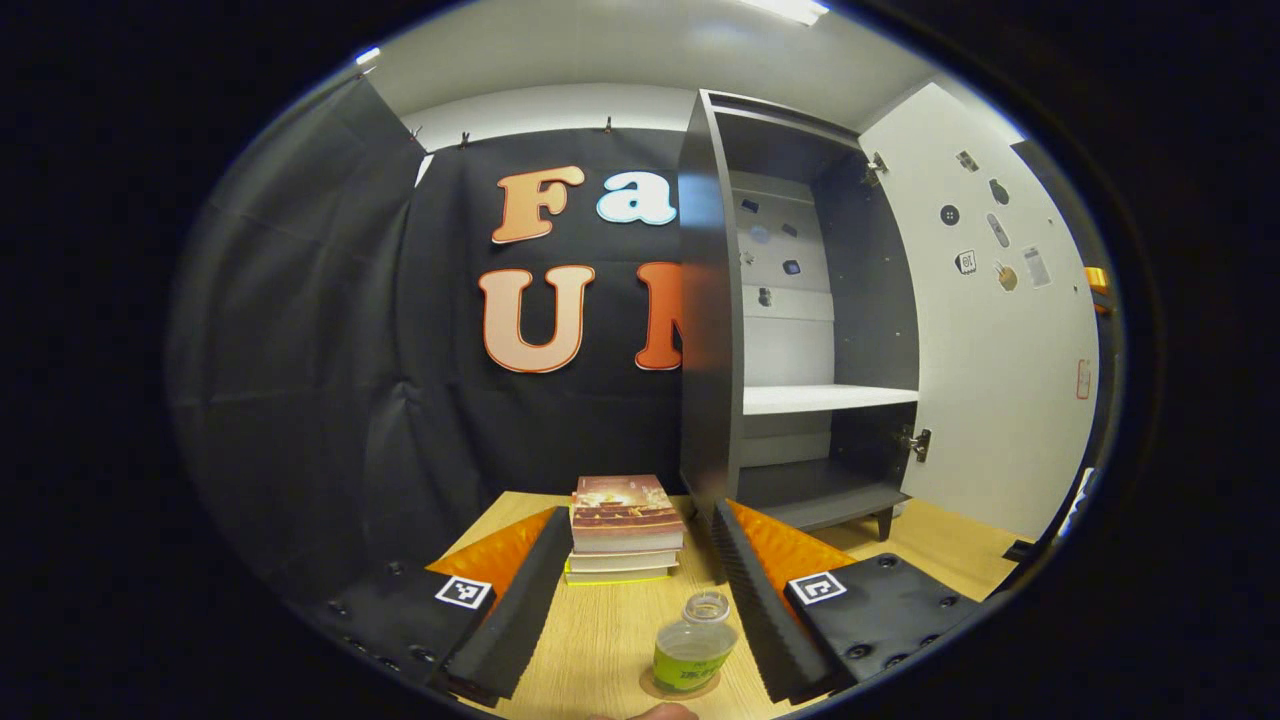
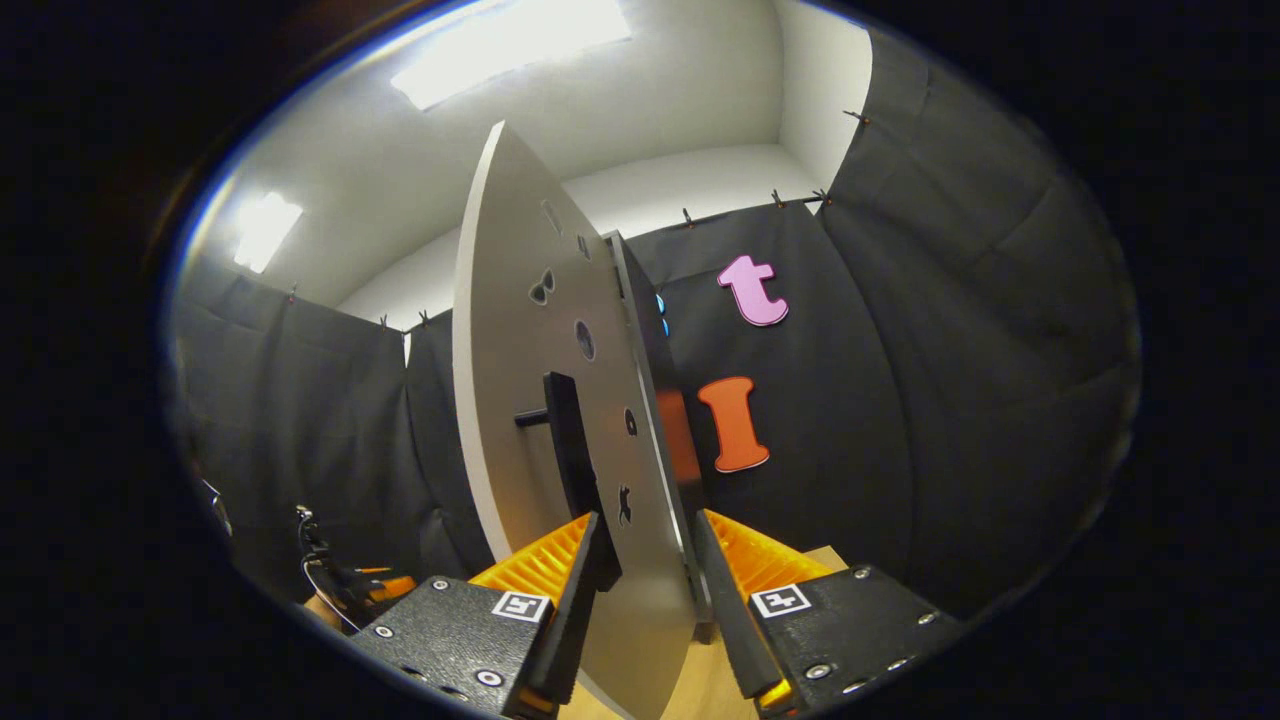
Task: Open the cabinet door with the right hand, grasp the bottle in the cabinet with the left hand and place it on the coaster, then close the cabinet door with the right hand.
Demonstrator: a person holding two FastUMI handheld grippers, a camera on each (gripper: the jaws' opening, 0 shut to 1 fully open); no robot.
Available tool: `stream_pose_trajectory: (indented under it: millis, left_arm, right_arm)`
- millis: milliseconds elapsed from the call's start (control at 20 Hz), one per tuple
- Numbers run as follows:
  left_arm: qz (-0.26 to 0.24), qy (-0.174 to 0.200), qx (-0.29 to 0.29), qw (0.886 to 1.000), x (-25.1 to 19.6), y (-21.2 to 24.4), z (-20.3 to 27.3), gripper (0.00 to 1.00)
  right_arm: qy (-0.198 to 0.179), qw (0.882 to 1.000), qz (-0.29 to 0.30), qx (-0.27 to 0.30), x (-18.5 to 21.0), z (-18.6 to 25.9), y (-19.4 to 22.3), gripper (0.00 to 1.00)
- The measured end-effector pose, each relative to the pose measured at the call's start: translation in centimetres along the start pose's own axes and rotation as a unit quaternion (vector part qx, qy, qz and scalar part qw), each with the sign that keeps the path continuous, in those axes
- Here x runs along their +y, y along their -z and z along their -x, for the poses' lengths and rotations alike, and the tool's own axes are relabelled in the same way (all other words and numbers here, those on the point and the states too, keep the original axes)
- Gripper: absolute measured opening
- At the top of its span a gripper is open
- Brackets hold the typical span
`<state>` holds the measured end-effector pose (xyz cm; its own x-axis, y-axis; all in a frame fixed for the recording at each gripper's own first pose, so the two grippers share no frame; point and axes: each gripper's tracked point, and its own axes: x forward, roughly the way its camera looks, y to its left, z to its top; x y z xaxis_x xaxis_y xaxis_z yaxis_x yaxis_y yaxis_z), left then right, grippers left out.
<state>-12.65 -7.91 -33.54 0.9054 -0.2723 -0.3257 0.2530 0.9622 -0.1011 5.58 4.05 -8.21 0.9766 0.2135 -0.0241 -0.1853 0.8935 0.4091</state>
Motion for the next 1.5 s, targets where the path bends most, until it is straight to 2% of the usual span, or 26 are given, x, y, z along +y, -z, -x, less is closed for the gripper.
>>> stream_pose_trajectory:
  millis: [400, 900, 1400, 1450, 1500]
  left_arm:
    - [-0.020, 0.006, -0.012, 1.000, -1.1, -3.4, -0.9, 0.92]
    - [-0.017, -0.006, -0.042, 0.999, 0.4, -6.0, -0.4, 0.92]
    - [-0.014, -0.021, -0.045, 0.999, 3.5, -5.7, -0.2, 0.92]
    - [-0.013, -0.026, -0.045, 0.999, 4.2, -5.6, -0.1, 0.92]
    - [-0.012, -0.032, -0.044, 0.998, 5.0, -5.4, 0.0, 0.92]
  right_arm:
    - [-0.016, 0.999, 0.028, 0.007, 2.1, -0.4, 0.2, 0.57]
    - [-0.108, 0.993, 0.031, 0.025, 9.6, -3.3, 1.9, 0.57]
    - [-0.166, 0.985, 0.033, 0.039, 17.4, -8.6, 4.7, 0.57]
    - [-0.172, 0.984, 0.034, 0.039, 18.1, -9.6, 5.1, 0.66]
    - [-0.177, 0.983, 0.033, 0.042, 18.5, -10.2, 5.7, 0.58]
